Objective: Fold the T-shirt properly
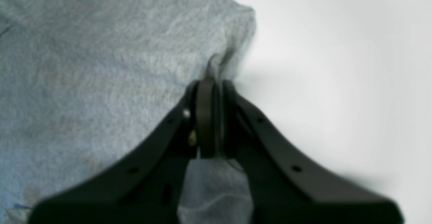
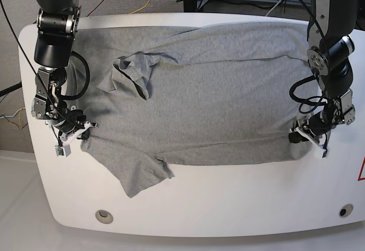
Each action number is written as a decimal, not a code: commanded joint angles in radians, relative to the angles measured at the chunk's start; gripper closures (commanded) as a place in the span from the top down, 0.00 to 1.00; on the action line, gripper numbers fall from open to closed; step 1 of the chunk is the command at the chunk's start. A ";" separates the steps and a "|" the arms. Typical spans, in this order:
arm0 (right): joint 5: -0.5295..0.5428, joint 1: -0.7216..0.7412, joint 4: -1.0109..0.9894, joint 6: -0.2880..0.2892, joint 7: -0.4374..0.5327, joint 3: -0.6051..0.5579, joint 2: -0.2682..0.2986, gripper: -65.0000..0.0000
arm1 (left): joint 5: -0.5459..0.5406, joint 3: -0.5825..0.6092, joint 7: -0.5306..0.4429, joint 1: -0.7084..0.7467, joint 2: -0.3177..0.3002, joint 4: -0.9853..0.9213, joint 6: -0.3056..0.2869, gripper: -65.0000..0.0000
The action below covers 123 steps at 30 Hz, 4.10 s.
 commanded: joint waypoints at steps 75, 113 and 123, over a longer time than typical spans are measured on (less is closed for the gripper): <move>0.012 -0.187 0.642 -0.089 -0.311 0.112 -0.007 0.07 | 0.020 0.025 0.337 0.260 0.061 0.920 0.010 0.66; 0.010 -0.193 0.641 -0.084 -0.311 0.112 0.031 0.07 | 0.015 0.011 -0.074 -0.020 -0.001 0.073 0.010 0.70; 0.010 -0.193 0.642 -0.086 -0.311 0.112 0.028 0.07 | 0.015 -0.015 -0.074 -0.022 0.024 0.073 0.010 0.70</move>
